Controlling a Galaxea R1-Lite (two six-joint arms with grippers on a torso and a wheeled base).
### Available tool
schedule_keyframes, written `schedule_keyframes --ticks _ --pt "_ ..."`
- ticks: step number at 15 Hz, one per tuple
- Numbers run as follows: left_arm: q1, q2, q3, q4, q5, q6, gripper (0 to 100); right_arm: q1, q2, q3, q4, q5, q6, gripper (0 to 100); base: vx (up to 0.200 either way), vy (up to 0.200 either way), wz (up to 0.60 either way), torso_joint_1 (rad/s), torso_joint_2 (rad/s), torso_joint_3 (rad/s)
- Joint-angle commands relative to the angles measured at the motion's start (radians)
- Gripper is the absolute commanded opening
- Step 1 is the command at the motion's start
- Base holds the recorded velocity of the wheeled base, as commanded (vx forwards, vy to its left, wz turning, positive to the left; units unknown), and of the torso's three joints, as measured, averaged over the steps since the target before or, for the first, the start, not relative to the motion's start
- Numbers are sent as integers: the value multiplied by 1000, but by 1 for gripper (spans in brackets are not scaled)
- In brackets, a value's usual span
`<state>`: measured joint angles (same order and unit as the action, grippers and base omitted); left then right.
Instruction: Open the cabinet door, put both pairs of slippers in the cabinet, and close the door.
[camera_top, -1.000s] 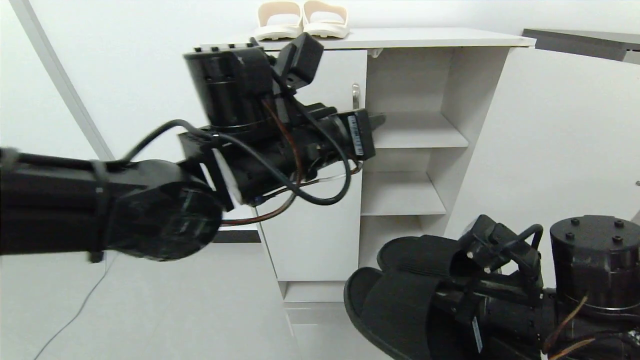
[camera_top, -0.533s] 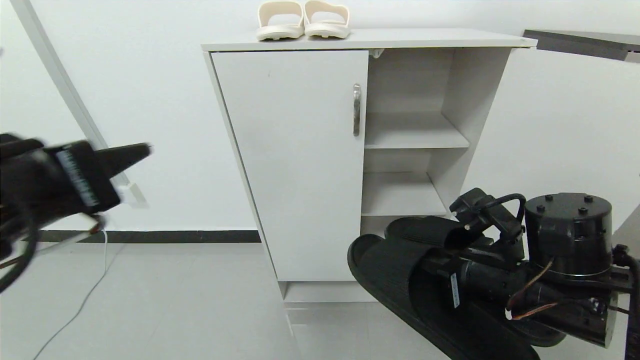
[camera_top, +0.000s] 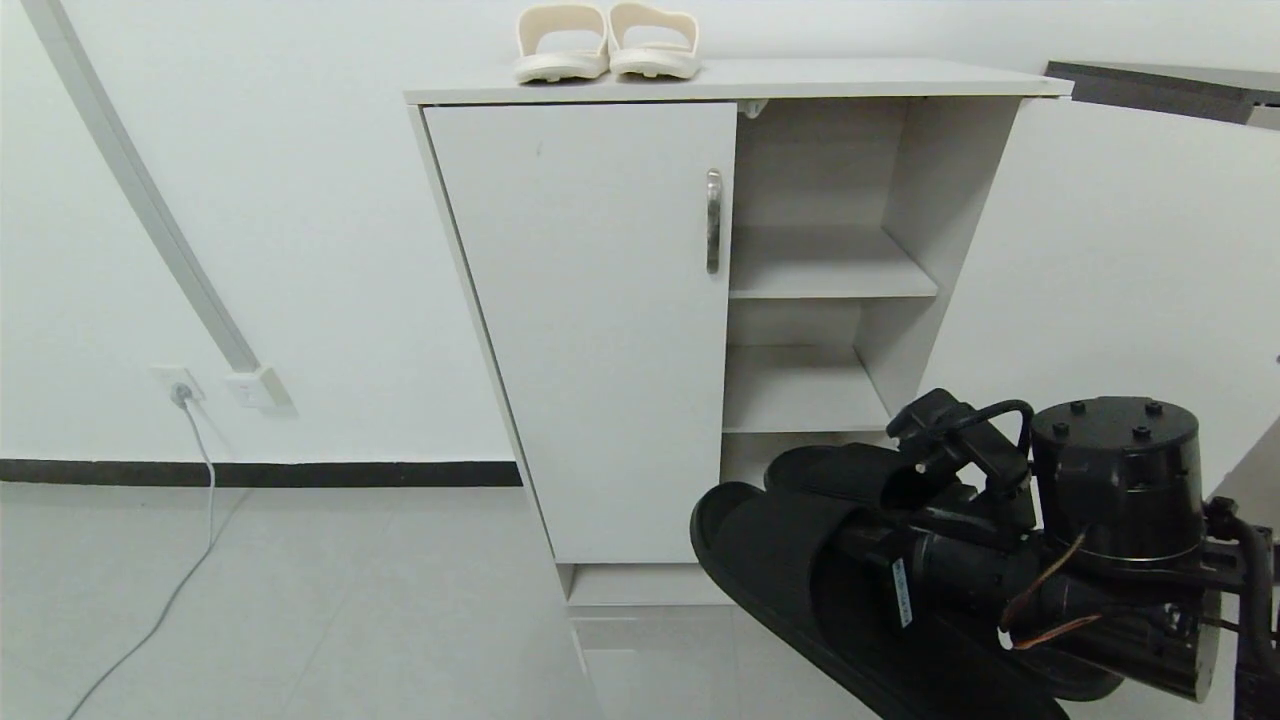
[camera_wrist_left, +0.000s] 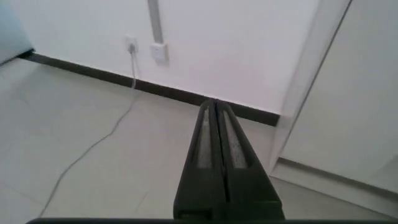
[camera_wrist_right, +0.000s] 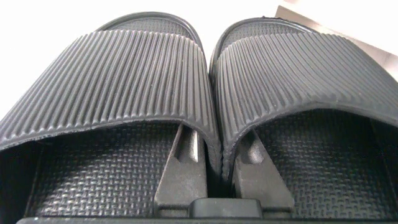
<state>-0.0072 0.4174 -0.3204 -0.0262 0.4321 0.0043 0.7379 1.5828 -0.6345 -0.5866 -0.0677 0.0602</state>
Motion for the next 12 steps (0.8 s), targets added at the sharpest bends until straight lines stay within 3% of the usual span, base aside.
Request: schedule_keyframes --ticks 1,3,5,6,7,9,10,12 --pt "90 -154 123 0 -10 31 0 0 3 2 -1 0 0 0 0 0 0 0 0 0" --pt "89 -236 198 0 -89 53 0 0 5 4 -1 0 0 0 0 0 0 0 0 0" --pt "89 -338 264 -9 -239 82 0 0 5 9 -1 0 -2 0 0 0 0 0 0 0" --pt "89 -333 311 -64 -280 102 0 2 5 10 -1 0 0 0 0 0 0 0 0 0" --pt "89 -333 320 -75 -316 100 0 2 5 12 -2 0 0 0 0 0 0 0 0 0" --pt "87 -330 317 48 -444 95 0 3 5 15 -2 3 -2 0 0 0 0 0 0 0" --pt "75 -333 319 28 -478 86 0 5 8 18 -2 3 -2 0 0 0 0 0 0 0" --pt "-30 -367 319 28 -480 65 0 5 19 18 -10 5 0 0 0 0 0 0 0 0"
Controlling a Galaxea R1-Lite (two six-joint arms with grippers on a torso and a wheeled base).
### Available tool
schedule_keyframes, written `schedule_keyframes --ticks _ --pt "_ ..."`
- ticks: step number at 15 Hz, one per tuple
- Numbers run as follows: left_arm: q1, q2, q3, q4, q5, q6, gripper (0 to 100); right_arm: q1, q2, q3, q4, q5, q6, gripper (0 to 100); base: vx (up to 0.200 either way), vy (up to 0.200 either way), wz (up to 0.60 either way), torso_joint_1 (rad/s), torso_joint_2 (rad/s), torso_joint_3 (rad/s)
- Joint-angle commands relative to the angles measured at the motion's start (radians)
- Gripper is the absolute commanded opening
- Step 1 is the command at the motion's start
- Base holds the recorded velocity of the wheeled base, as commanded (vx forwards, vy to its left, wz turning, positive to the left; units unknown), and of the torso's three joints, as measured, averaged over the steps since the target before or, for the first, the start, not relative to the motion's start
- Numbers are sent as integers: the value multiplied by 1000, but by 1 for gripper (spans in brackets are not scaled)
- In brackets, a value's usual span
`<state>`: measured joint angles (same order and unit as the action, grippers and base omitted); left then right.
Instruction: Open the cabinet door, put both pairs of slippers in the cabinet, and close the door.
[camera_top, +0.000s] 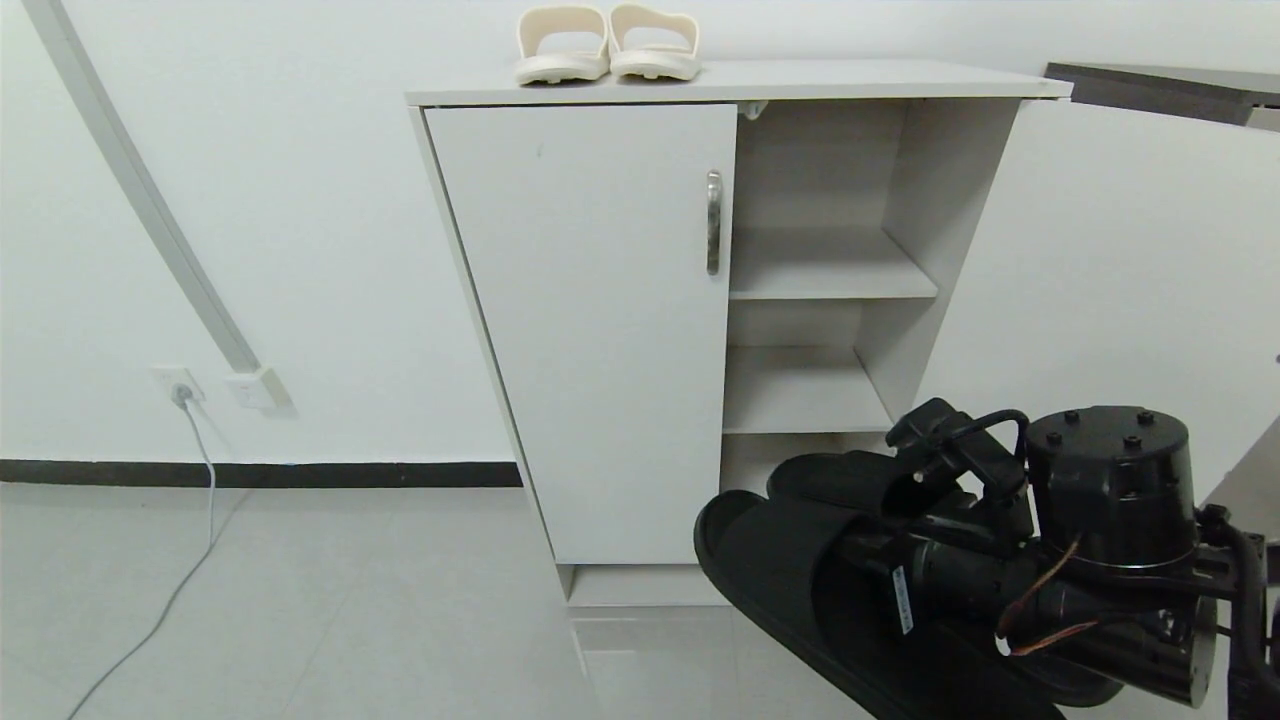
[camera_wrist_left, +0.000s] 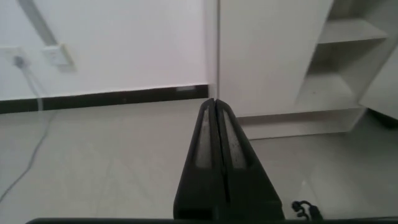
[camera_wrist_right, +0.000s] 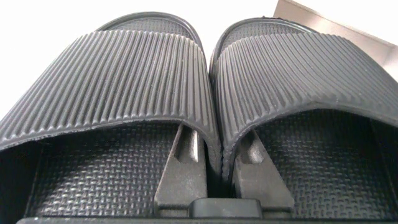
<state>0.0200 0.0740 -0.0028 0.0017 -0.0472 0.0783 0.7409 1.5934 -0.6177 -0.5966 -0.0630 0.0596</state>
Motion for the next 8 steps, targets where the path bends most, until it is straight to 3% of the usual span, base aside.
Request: schedule_keyframes --ticks 1,5,7,8 --pt "-55 -17 1 0 -2 -26 0 2 20 1 -9 -1 0 0 0 0 0 0 0 0" --pt "-25 -73 3 0 1 -11 0 8 60 -4 -65 -9 0 0 0 0 0 0 0 0" --pt "-25 -73 3 0 1 -17 0 37 122 -24 -143 -110 11 0 0 0 0 0 0 0" --pt "-25 -73 3 0 1 -34 0 68 169 -34 -195 -209 36 0 0 0 0 0 0 0"
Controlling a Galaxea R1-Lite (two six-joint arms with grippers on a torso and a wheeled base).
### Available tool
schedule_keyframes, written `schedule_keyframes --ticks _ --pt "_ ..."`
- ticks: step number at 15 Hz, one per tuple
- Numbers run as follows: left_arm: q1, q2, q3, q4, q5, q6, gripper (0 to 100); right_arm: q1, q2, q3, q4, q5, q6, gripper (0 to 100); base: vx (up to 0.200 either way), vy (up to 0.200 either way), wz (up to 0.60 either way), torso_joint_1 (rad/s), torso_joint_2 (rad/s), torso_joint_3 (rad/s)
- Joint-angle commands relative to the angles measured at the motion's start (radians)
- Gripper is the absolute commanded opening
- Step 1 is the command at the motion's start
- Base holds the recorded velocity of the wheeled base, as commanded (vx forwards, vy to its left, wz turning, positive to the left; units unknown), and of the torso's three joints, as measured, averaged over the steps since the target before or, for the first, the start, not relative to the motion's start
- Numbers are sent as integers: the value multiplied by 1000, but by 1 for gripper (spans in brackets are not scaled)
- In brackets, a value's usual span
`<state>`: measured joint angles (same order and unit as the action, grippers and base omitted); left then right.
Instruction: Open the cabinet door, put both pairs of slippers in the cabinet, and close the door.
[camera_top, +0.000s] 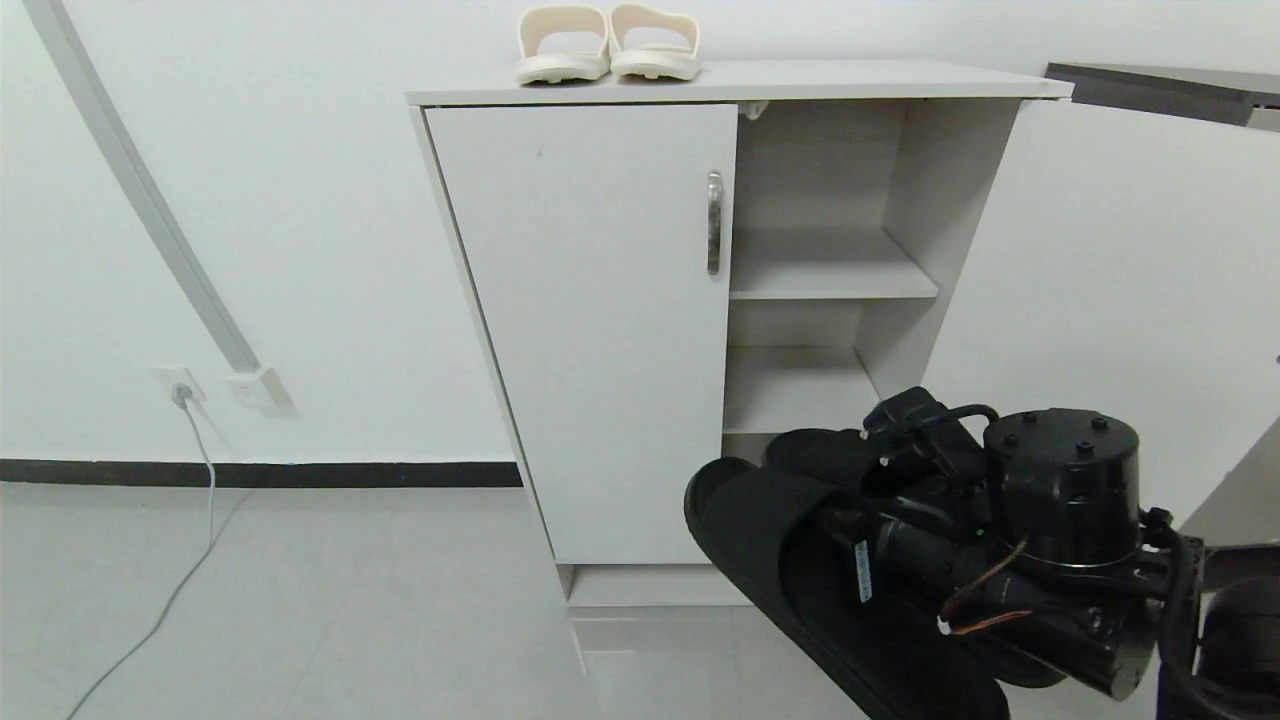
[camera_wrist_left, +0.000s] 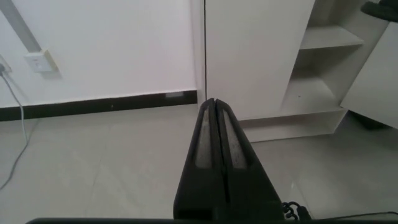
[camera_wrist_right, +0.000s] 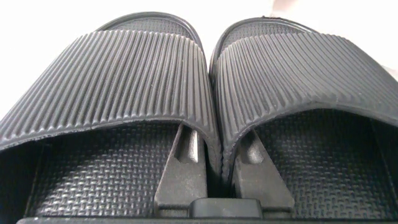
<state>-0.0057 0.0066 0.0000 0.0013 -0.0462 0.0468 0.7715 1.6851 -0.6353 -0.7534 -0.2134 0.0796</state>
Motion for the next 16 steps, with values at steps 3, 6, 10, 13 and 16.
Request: schedule_keyframes --ticks 3,6,10,13,16 --pt "1 -5 0 0 6 -12 0 92 163 -172 -3 -310 91 0 0 0 0 0 0 0" --pt "1 -5 0 0 6 -12 0 83 220 -330 134 -526 203 0 0 0 0 0 0 0" --pt "1 -5 0 0 6 -12 0 68 257 -354 163 -580 224 0 0 0 0 0 0 0" --pt "1 -5 0 0 6 -12 0 68 266 -353 163 -589 224 0 0 -67 0 2 1 1" --pt "1 -5 0 2 6 -12 0 68 266 -353 163 -589 224 0 0 -200 0 -2 1 1"
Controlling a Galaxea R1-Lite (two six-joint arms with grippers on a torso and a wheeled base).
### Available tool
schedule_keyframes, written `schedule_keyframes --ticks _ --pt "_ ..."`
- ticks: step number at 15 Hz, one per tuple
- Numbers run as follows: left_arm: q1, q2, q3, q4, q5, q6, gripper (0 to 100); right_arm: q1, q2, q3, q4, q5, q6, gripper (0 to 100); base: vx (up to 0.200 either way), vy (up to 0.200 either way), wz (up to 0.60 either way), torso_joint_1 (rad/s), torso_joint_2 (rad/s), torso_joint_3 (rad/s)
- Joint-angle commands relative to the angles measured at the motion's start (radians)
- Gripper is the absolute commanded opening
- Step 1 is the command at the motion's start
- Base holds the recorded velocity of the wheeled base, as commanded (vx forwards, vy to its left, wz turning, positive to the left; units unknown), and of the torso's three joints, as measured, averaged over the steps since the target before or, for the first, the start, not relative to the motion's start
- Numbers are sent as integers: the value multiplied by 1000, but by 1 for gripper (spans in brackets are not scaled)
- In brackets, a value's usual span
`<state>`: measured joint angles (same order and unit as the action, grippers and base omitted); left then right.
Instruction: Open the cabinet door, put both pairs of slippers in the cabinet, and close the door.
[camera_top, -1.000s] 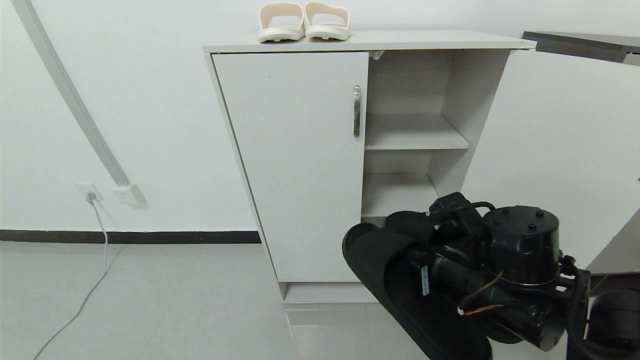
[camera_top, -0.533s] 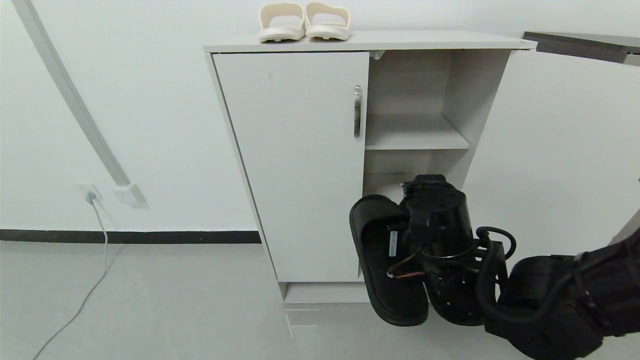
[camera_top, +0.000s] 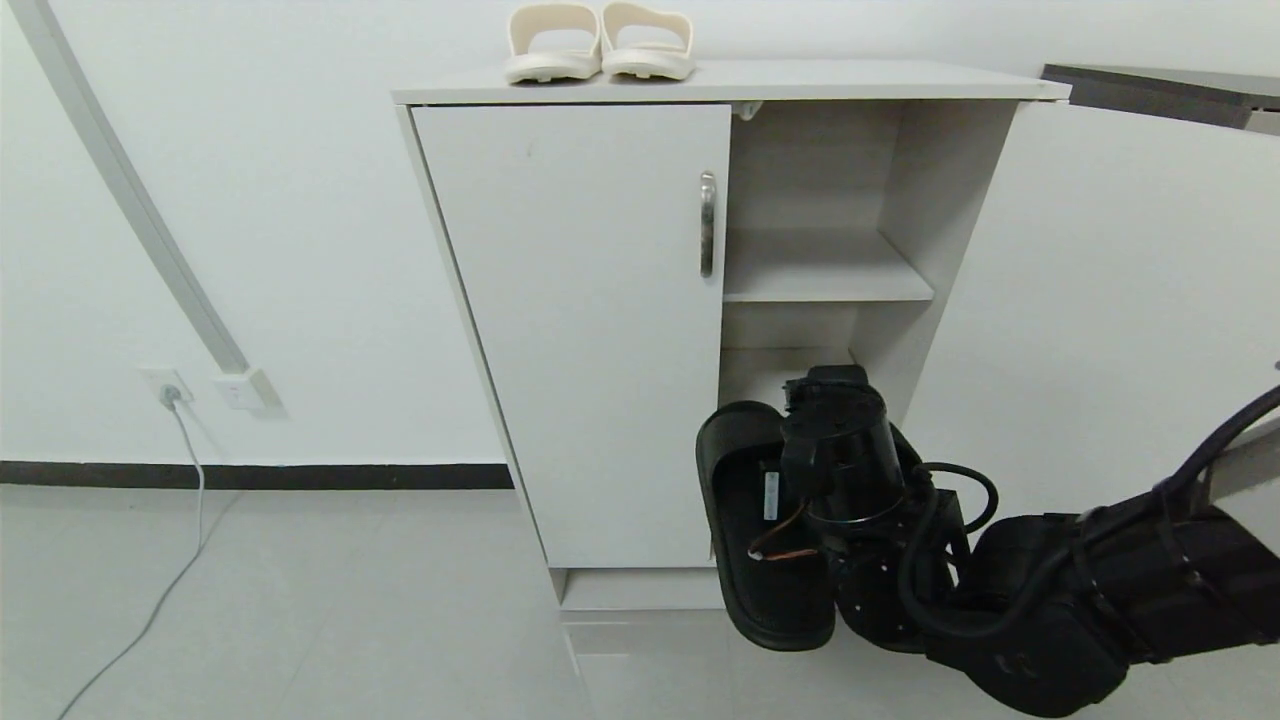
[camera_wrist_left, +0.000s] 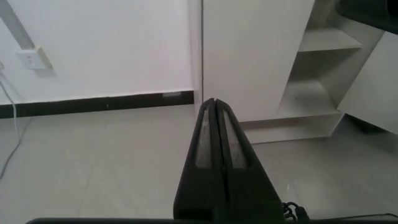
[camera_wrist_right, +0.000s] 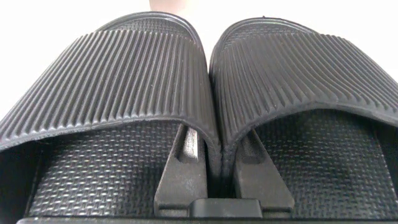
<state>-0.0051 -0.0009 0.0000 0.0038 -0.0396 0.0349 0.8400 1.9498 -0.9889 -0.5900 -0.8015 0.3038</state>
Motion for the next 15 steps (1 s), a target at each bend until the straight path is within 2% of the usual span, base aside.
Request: schedule_keyframes --ticks 1,4,8,15 --pt "1 2 0 -1 0 0 0 -1 1 1 -1 -1 0 0 0 -200 0 2 2 2" --pt "1 2 0 -1 0 0 0 -1 24 3 -1 1 3 0 0 -200 0 4 2 1" --pt "1 2 0 -2 0 0 0 -1 78 10 -82 7 -6 0 0 0 0 0 0 0" --pt "1 2 0 -2 1 -9 0 -22 155 -30 -99 27 -2 0 0 0 0 0 0 0"
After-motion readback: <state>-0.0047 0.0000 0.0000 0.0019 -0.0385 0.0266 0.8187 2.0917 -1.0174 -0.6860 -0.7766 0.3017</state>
